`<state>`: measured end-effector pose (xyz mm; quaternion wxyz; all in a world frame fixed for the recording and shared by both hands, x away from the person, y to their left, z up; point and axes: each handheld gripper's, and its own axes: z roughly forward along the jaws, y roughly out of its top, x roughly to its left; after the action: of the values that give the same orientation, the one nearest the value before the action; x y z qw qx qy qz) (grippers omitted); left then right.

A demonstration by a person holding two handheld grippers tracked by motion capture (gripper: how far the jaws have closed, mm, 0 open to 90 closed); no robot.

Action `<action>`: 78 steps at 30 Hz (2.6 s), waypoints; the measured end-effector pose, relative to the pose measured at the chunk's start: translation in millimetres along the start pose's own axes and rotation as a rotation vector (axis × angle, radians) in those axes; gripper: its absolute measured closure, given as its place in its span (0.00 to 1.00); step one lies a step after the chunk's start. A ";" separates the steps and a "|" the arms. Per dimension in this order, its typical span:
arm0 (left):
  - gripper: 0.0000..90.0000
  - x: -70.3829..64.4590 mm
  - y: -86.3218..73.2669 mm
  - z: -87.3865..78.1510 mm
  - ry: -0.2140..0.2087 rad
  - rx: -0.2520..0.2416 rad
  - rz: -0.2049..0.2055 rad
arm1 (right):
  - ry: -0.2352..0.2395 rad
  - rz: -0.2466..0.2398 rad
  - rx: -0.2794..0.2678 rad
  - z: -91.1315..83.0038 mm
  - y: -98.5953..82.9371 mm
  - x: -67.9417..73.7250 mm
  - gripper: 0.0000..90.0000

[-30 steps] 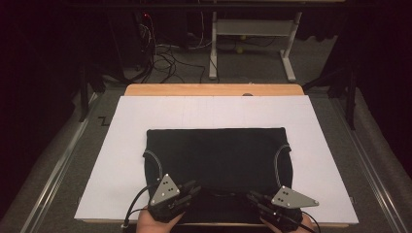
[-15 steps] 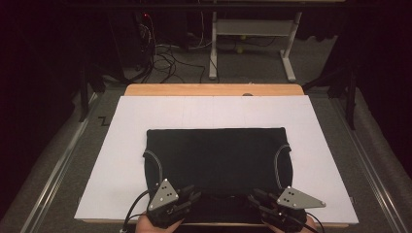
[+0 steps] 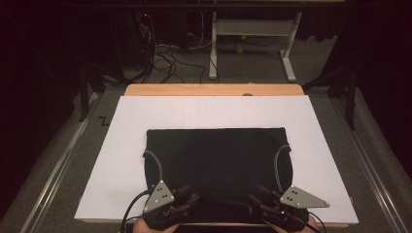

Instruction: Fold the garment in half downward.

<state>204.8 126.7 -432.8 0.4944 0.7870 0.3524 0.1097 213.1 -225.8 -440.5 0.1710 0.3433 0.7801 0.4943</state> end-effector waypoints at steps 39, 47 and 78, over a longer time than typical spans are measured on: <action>0.00 131.2 40.3 -22.6 0.224 -0.042 -0.029 | -0.091 0.029 -0.092 62.1 55.6 -15.7 0.00; 0.00 149.9 40.6 -24.5 0.231 -0.055 -0.072 | -0.084 0.010 -0.087 73.5 62.3 -8.5 0.00; 0.00 223.0 59.1 -17.2 0.282 -0.051 -0.168 | 0.000 -0.053 -0.019 115.5 68.4 35.8 0.00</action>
<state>384.5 271.0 -413.0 0.4674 0.7187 0.4800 0.1860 283.0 -106.2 -429.3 0.1872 0.3207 0.7843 0.4969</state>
